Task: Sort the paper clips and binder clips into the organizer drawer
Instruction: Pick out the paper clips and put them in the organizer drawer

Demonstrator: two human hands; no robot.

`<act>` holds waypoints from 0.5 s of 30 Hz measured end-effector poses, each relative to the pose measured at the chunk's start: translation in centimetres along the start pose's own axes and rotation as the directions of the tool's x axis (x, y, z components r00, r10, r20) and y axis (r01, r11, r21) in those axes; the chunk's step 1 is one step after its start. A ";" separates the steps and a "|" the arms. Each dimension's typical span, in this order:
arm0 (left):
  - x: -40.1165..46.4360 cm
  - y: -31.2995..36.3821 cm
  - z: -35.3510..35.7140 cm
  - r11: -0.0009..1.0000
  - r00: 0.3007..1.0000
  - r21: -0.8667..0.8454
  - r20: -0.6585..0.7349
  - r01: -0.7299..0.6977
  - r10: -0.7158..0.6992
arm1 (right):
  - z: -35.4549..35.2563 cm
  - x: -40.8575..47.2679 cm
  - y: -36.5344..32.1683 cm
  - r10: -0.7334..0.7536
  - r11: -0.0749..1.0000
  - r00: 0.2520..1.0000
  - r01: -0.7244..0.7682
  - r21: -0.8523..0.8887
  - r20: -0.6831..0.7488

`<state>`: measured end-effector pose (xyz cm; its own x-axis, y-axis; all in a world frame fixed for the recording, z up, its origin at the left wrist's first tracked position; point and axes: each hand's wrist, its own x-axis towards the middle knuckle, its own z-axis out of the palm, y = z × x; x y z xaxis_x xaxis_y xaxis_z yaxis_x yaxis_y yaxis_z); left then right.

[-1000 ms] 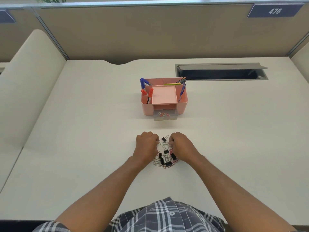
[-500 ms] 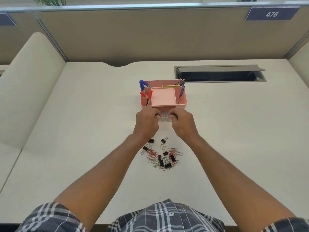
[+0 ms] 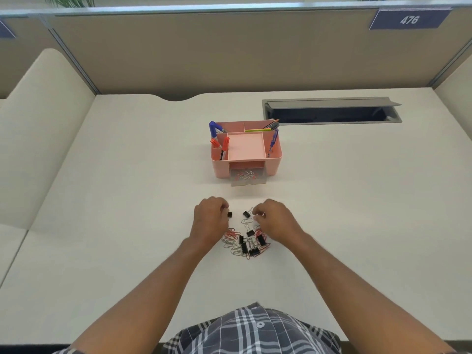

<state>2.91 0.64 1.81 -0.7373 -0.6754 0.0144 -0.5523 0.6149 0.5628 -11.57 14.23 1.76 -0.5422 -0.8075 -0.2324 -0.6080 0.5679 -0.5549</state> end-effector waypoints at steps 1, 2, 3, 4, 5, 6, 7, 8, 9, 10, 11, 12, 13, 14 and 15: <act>-0.4 -0.5 0.0 0.999 0.999 0.001 0.003 0.039 -0.039 | 0.5 -0.2 0.0 -0.014 1.000 1.000 0.014 -0.019 0.009; -0.8 -0.8 0.0 0.998 0.998 -0.001 0.000 0.071 -0.071 | 1.0 -0.3 0.0 -0.035 0.998 0.999 0.035 -0.044 0.016; -1.1 -1.1 0.0 0.995 0.995 -0.005 0.002 0.101 -0.101 | 1.4 -0.4 0.0 -0.054 0.996 0.998 0.056 -0.073 0.024; -1.4 -1.4 -0.1 0.991 0.991 -0.007 0.013 0.135 -0.135 | 1.8 -0.4 -0.1 -0.069 0.992 0.997 0.071 -0.101 0.031; -1.5 -1.6 -0.2 0.985 0.985 -0.004 0.035 0.171 -0.170 | 2.1 -0.4 -0.1 -0.078 0.989 0.996 0.081 -0.123 0.031; -1.5 -1.9 -0.3 0.980 0.977 0.011 0.069 0.201 -0.201 | 2.4 -0.5 -0.1 -0.083 0.987 0.996 0.086 -0.137 0.024; -1.4 -2.3 -0.3 0.975 0.969 0.033 0.106 0.220 -0.222 | 2.6 -0.5 -0.1 -0.087 0.986 0.996 0.088 -0.145 0.013; -1.4 -2.6 -0.3 0.973 0.963 0.056 0.139 0.226 -0.231 | 2.8 -0.5 -0.1 -0.091 0.984 0.996 0.090 -0.151 0.001; -1.3 -2.8 -0.3 0.972 0.959 0.078 0.166 0.220 -0.231 | 2.9 -0.5 -0.1 -0.095 0.983 0.995 0.093 -0.158 -0.007; -1.3 -3.0 -0.3 0.973 0.956 0.098 0.186 0.210 -0.225 | 3.0 -0.5 -0.1 -0.099 0.981 0.995 0.096 -0.166 -0.010; -1.2 -3.1 -0.2 0.974 0.955 0.113 0.201 0.196 -0.216 | 3.0 -0.5 -0.1 -0.104 0.980 0.995 0.100 -0.173 -0.012; -1.1 -3.2 -0.2 0.976 0.956 0.123 0.212 0.182 -0.205 | 3.1 -0.5 -0.1 -0.108 0.978 0.994 0.104 -0.179 -0.012; -1.1 -3.3 -0.1 0.977 0.956 0.129 0.220 0.169 -0.194 | 3.1 -0.4 -0.2 -0.111 0.977 0.994 0.107 -0.185 -0.011; -1.0 -3.2 0.0 0.978 0.956 0.128 0.223 0.162 -0.188 | 3.1 -0.4 -0.2 -0.113 0.976 0.994 0.109 -0.189 -0.010; -1.0 -3.1 0.1 0.980 0.957 0.120 0.221 0.161 -0.185 | 3.1 -0.4 -0.2 -0.115 0.975 0.993 0.111 -0.191 -0.010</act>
<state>5.34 -0.54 -0.04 -0.6900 -0.6702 -0.2733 -0.7068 0.5425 0.4541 -9.44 13.93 -0.57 -0.4745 -0.8657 -0.1596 -0.7640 0.4950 -0.4139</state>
